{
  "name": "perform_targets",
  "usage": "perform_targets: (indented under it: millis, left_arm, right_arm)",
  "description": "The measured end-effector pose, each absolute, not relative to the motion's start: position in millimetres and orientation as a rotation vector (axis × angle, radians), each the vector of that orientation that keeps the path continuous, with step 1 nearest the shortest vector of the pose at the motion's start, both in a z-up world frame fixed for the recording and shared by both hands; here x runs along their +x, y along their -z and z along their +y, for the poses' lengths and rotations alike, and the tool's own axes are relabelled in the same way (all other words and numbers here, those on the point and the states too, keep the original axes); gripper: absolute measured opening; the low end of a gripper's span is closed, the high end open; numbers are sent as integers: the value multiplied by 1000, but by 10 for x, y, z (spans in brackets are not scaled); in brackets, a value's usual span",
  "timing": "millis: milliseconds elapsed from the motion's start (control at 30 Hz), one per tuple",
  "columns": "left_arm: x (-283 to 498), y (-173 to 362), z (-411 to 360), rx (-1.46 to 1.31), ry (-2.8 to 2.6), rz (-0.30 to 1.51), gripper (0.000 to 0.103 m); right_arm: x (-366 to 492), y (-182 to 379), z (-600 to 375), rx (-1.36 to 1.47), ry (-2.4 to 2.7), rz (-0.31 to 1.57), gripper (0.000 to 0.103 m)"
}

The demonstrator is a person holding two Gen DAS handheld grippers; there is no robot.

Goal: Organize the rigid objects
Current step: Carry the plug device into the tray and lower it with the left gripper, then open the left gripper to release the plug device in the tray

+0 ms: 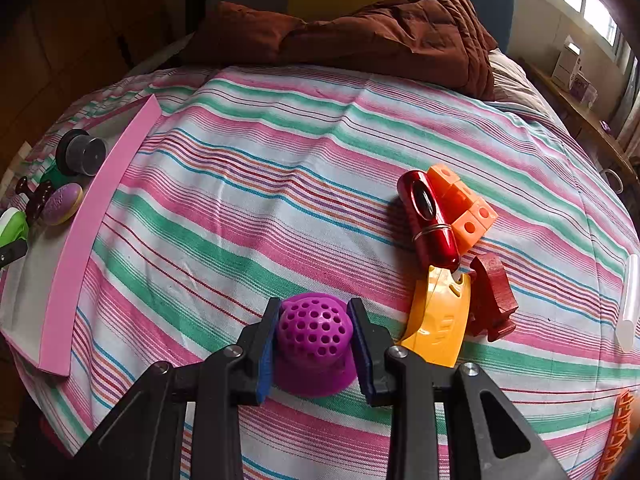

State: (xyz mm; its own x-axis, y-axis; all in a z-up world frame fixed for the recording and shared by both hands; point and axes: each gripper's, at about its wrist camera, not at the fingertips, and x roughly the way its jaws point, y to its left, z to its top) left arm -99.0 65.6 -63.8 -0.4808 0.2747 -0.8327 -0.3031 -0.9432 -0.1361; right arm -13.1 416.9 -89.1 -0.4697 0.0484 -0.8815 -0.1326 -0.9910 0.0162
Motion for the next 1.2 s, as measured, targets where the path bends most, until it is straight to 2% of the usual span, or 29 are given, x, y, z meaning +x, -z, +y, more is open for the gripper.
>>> perform_targets:
  millis: [300,367,500,733,933,1200]
  left_arm:
    - [-882,538,637,-1287,-2534,123,54]
    - [-822,493,611,-1264,-2557,121,59]
    - [-715,454,569,-1219,-2587,125,59]
    - [-732,498,726,-1142,-2645,297,59]
    - [-818,603,775,-1202,-2640,301,52]
    - [-684,519,671,-1181,-2599,190,53]
  right_arm:
    - [-137,894,4177,-1558,-2603,125,32]
    - [-139,893,4181,-1558,-2602,125,32]
    - [-145,891,4186,-1557,-2601,123,32]
    - [-146,891,4174,-1556,-2597,109,32]
    - [-156,891,4171,-1558,-2596,102,32]
    - [-154,889,4167,-1554,-2596,104,32]
